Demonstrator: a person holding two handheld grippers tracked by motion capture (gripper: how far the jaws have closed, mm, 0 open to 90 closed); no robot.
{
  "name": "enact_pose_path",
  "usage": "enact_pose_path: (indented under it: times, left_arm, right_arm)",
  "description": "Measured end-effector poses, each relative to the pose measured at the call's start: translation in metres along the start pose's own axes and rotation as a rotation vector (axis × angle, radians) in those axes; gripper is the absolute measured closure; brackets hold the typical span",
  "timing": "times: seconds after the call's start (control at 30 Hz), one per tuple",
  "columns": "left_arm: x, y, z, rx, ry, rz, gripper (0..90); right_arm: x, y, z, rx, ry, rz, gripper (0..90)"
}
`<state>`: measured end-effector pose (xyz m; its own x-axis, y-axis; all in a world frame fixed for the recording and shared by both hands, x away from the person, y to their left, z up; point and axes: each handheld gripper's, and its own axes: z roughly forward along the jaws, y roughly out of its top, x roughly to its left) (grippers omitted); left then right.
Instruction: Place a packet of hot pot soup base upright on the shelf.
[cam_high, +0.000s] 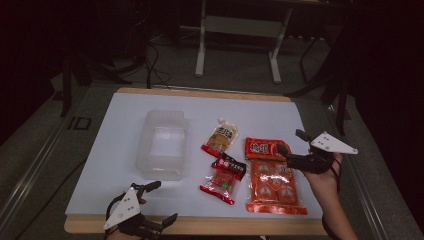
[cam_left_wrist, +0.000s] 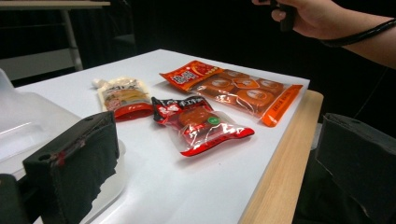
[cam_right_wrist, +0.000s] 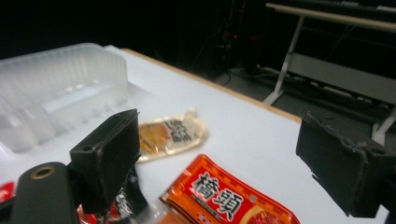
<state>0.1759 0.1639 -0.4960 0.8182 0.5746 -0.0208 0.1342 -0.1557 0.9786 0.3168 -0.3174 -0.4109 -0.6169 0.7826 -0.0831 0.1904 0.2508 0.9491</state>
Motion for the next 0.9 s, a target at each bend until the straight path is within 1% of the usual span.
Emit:
enact_pose_path:
  times: [0.03,0.1,0.13,0.17,0.3,0.33,0.37,0.43,0.47,0.57,0.63,0.67,0.7,0.73,0.77,0.8,0.83,0.9]
  left_arm:
    - [0.000,0.000,0.000,0.002,0.001,-0.003,0.0]
    - [0.001,0.000,-0.001,-0.006,0.000,-0.011,0.0]
    - [0.001,0.000,-0.001,-0.006,0.000,-0.011,0.0]
    - [0.001,0.000,-0.002,-0.006,0.004,-0.009,0.0]
    - [0.000,-0.001,-0.002,-0.004,0.006,-0.010,0.0]
    - [-0.001,-0.001,-0.003,-0.003,0.008,-0.009,0.0]
    - [-0.001,-0.001,-0.003,-0.004,0.007,-0.005,0.0]
    - [-0.001,-0.001,-0.003,-0.004,0.007,-0.005,0.0]
    - [-0.001,-0.001,-0.005,-0.005,0.007,-0.009,0.0]
    - [0.000,-0.002,-0.006,-0.007,0.007,-0.017,0.0]
    - [0.000,-0.002,-0.006,-0.007,0.007,-0.017,0.0]
    - [0.000,-0.002,-0.007,-0.008,0.014,-0.020,0.0]
    - [0.000,-0.003,-0.007,-0.007,0.014,-0.021,0.0]
    - [0.000,-0.003,-0.007,-0.007,0.014,-0.021,0.0]
    - [-0.001,-0.004,-0.007,0.001,0.017,-0.017,0.0]
    - [-0.001,-0.004,-0.007,0.001,0.017,-0.017,0.0]
    - [-0.002,-0.004,-0.008,0.003,0.020,-0.017,0.0]
    - [-0.002,-0.004,-0.009,0.002,0.020,-0.016,0.0]
  right_arm:
    - [-0.002,-0.002,0.002,0.007,0.002,0.000,13.4]
    - [-0.011,-0.011,0.009,0.031,0.006,0.019,14.1]
    - [-0.011,-0.011,0.009,0.031,0.006,0.019,14.1]
    - [-0.016,-0.016,0.014,0.046,0.009,0.025,14.5]
    - [-0.021,-0.022,0.019,0.067,0.013,0.035,14.4]
    - [-0.025,-0.026,0.023,0.080,0.019,0.041,14.5]
    - [-0.031,-0.031,0.028,0.107,0.021,0.051,16.4]
    - [-0.033,-0.033,0.031,0.117,0.027,0.058,16.4]
    - [-0.039,-0.039,0.037,0.151,0.015,0.060,16.4]
    - [-0.046,-0.048,0.045,0.178,0.008,0.075,16.4]
    - [-0.048,-0.051,0.047,0.184,0.005,0.080,16.4]
    - [-0.048,-0.051,0.047,0.184,0.005,0.080,16.4]
    - [-0.053,-0.060,0.054,0.215,-0.010,0.082,16.5]
    - [-0.053,-0.060,0.054,0.215,-0.010,0.082,16.5]
    - [-0.057,-0.065,0.058,0.239,-0.017,0.082,16.7]
    - [-0.057,-0.065,0.058,0.239,-0.017,0.082,16.7]
    - [-0.061,-0.071,0.062,0.257,-0.021,0.093,16.8]
    - [-0.064,-0.076,0.065,0.280,-0.025,0.098,16.8]
